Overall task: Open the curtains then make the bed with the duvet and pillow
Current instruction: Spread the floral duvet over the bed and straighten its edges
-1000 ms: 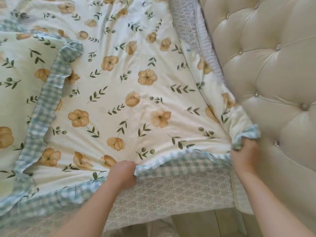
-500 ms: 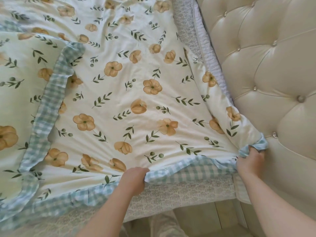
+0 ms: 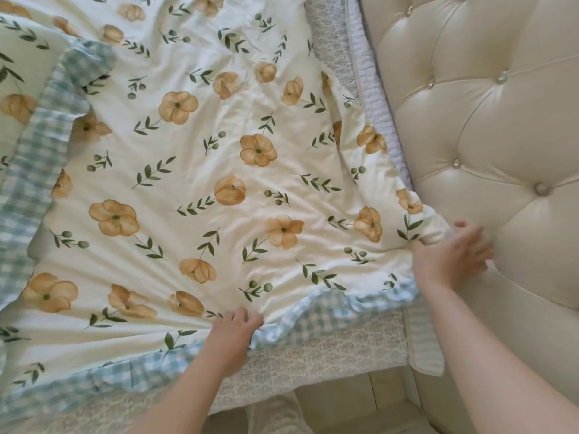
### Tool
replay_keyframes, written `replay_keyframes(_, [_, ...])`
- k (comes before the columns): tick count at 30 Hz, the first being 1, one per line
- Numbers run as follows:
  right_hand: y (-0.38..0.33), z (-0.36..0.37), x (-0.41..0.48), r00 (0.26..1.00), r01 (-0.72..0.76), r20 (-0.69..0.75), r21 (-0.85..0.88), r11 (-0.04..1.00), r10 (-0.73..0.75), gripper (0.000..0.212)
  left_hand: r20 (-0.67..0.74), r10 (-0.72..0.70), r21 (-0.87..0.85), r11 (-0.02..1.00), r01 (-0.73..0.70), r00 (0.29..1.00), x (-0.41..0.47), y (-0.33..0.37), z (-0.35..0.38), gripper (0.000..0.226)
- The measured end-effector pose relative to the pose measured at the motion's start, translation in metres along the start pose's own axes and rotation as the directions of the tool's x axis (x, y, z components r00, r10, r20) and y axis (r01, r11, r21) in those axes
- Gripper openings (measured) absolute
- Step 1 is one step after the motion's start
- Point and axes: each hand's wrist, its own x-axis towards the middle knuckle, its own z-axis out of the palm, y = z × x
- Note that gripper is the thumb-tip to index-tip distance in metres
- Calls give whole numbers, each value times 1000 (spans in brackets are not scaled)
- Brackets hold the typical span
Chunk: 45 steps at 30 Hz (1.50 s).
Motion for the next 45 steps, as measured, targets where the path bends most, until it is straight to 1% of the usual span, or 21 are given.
replay_keyframes(2, [-22, 5, 4, 959, 283, -34, 56, 957, -281, 48, -21, 66, -55, 996, -67, 998, 0, 6, 0, 64])
replay_keyframes(4, [-45, 16, 19, 925, 379, -25, 167, 910, -380, 33, -7, 142, -166, 976, -141, 990, 3, 15, -5, 52])
replay_keyframes(6, [-62, 33, 43, 936, 292, 104, 304, 907, -336, 31, 14, 219, -209, 955, -211, 976, 10, 26, -13, 28])
replay_keyframes(9, [-76, 61, 71, 885, 26, 447, 231, 973, -129, 47, 60, 299, -201, 938, -282, 952, 23, 35, -28, 43])
replay_keyframes(11, [-77, 76, 78, 783, -10, 619, 116, 993, -64, 50, 53, 290, -255, 929, -268, 956, 30, 38, -38, 50])
replay_keyframes(13, [-80, 83, 74, 621, 39, 781, 59, 997, -71, 56, 7, 234, -286, 932, -222, 972, 36, 39, -45, 50])
replay_keyframes(16, [-88, 91, 71, 535, 121, 836, 64, 991, -119, 77, -104, 73, -332, 937, -104, 992, 46, 42, -52, 31])
replay_keyframes(18, [-95, 91, 66, 480, 37, 855, 204, 978, -197, 84, -224, 13, -298, 951, -81, 975, 51, 43, -57, 21])
replay_keyframes(20, [-100, 90, 63, 479, -58, 841, 318, 946, -253, 75, -327, -30, -281, 957, -67, 945, 59, 44, -62, 18])
replay_keyframes(21, [-103, 88, 63, 512, -16, 813, 334, 943, -279, 69, -361, -51, -289, 955, -59, 931, 63, 46, -65, 19])
replay_keyframes(24, [-107, 66, 75, 690, 466, 520, 211, 859, -503, 72, -440, -52, -250, 966, -66, 896, 79, 53, -81, 25])
replay_keyframes(26, [-98, 35, 100, 686, 697, 274, 19, 717, -674, 81, -468, -60, -221, 974, -50, 882, 91, 57, -95, 35])
replay_keyframes(29, [-64, -1, 131, 642, 763, 138, -216, 610, -754, 75, -487, -27, -162, 985, -60, 873, 110, 60, -117, 48])
replay_keyframes(30, [-57, -6, 131, 623, 775, 160, -265, 574, -766, 70, -487, -1, -134, 988, -74, 874, 116, 60, -124, 50])
replay_keyframes(32, [-51, 1, 115, 593, 800, 397, -388, 458, -700, 64, -430, 18, -104, 992, -69, 903, 128, 56, -133, 54])
replay_keyframes(34, [-49, 22, 96, 563, 826, 638, -456, 331, -526, 59, -360, -2, -70, 997, -25, 933, 138, 46, -136, 54])
replay_keyframes(37, [-64, 54, 84, 568, 823, 765, -534, 195, -303, 42, -295, -6, -38, 999, -6, 955, 150, 21, -139, 50])
replay_keyframes(39, [-70, 72, 85, 582, 802, 792, -523, 287, -183, 42, -255, 41, 4, 999, -41, 966, 155, 5, -139, 51])
replay_keyframes(41, [-63, 77, 91, 582, 688, 794, -368, 626, -174, 49, -219, 90, 20, 996, -88, 972, 158, -4, -139, 53])
replay_keyframes(43, [-46, 69, 90, 672, 429, 700, -104, 897, -241, 55, -214, 112, 16, 994, -111, 970, 158, -5, -139, 57])
replay_keyframes(45, [-31, 58, 76, 793, 277, 553, 45, 960, -255, 65, -213, 119, 22, 993, -117, 970, 159, -4, -141, 60])
